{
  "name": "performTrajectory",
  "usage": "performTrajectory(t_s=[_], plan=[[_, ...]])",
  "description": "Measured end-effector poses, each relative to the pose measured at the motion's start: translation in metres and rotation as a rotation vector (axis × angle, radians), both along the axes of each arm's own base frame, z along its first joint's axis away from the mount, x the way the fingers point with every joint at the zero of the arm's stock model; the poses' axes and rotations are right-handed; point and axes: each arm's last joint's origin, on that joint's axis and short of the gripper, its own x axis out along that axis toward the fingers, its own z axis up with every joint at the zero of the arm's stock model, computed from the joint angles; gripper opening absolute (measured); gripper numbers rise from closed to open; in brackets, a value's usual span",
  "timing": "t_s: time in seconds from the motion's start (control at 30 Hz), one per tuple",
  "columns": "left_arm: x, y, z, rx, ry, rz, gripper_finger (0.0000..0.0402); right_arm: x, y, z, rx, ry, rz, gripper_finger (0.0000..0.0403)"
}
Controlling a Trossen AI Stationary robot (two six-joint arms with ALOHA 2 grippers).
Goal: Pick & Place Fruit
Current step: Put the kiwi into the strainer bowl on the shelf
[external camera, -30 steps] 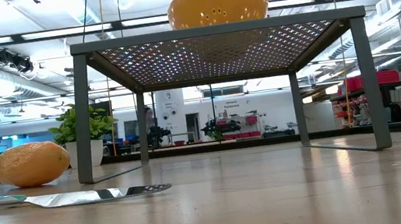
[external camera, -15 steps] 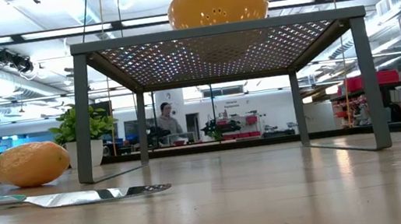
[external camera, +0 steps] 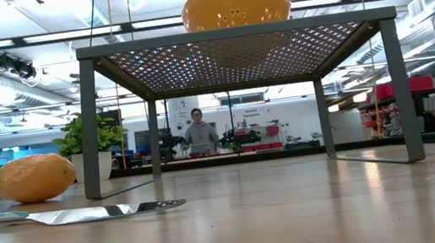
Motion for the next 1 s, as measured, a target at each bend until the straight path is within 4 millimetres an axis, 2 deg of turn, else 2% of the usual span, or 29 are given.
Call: performTrajectory(t_s=[0.17,0.3,0.6,1.0], plan=[[0.023,-0.003,-0.011,-0.047,0.115,-0.065,0.0002,0.0,0.0,0.0,0.0,0.001,0.0,0.0002],[0.039,-0.005,-0.013,-0.029,0.128,-0.102,0.0002,0.0,0.0,0.0,0.0,0.001,0.0,0.0002],[0.048,-0.012,-0.011,-0.028,0.097,-0.141,0.0002,0.0,0.0,0.0,0.0,0.001,0.0,0.0002],[0.08,-0.047,-0.016,-0.047,0.068,-0.233,0.0002,0.0,0.0,0.003,0.002,-0.032,0.0,0.0002]])
